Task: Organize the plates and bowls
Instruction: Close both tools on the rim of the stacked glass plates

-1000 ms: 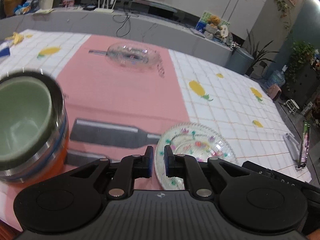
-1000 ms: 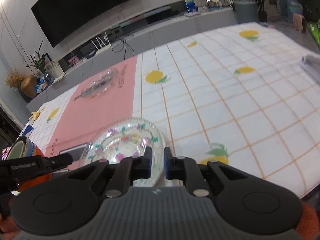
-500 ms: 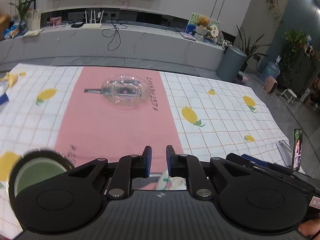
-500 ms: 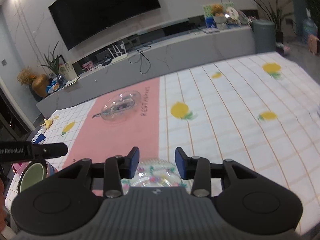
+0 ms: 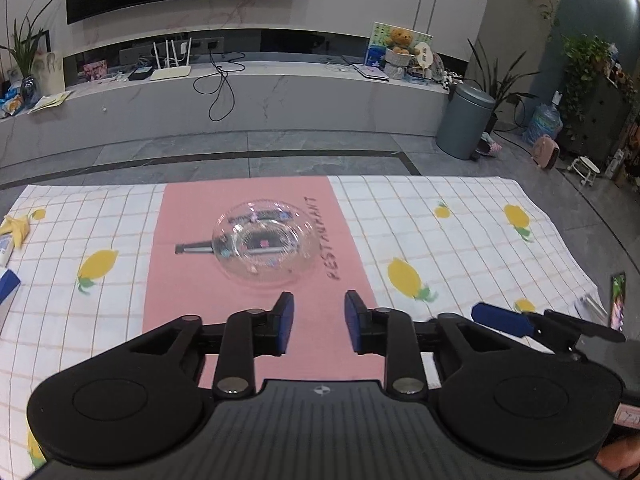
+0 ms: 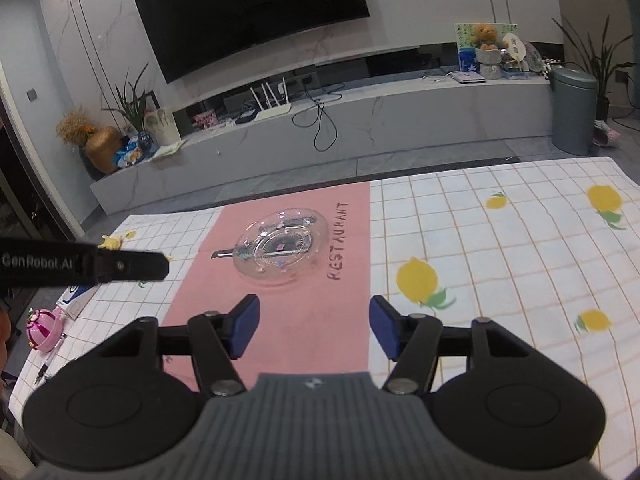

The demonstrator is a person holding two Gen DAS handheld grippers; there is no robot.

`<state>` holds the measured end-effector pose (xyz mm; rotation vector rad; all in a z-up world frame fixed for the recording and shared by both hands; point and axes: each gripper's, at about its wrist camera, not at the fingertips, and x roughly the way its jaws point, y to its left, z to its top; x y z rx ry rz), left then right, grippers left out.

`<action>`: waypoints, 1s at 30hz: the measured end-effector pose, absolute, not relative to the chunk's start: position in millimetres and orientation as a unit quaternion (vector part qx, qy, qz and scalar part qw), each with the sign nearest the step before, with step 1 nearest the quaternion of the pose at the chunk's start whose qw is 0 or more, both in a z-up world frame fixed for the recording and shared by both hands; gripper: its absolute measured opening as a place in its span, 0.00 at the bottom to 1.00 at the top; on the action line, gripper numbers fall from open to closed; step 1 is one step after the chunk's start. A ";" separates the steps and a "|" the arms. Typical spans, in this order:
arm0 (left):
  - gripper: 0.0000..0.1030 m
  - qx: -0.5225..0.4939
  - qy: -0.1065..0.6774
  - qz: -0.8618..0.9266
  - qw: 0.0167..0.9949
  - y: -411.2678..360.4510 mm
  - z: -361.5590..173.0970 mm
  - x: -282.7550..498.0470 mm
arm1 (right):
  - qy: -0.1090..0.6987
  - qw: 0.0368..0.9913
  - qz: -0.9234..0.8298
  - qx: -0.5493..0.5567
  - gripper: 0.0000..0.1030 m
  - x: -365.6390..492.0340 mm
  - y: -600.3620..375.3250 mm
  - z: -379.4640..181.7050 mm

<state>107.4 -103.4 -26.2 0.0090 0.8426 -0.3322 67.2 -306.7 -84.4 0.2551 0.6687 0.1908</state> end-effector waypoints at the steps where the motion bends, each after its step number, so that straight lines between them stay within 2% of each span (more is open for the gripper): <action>1: 0.37 0.004 0.409 -0.160 0.898 -101.0 -27.0 115.1 | 0.330 0.931 0.094 0.123 0.61 73.9 -305.5 -85.2; 10: 0.40 -0.021 0.435 -0.137 0.890 -74.5 -47.2 192.3 | 0.370 0.909 0.097 0.165 0.61 142.8 -306.6 -110.8; 17: 0.40 -0.021 0.468 -0.123 0.875 -64.9 -91.1 247.0 | 0.390 0.889 0.103 0.217 0.60 206.3 -296.3 -136.4; 19: 0.40 -0.025 0.484 -0.112 0.867 -59.4 -107.4 259.5 | 0.394 0.882 0.103 0.236 0.55 222.7 -293.5 -145.8; 30: 0.40 -0.089 0.509 -0.092 0.851 -34.9 -158.2 295.0 | 0.421 0.864 0.082 0.264 0.41 289.7 -305.7 -194.0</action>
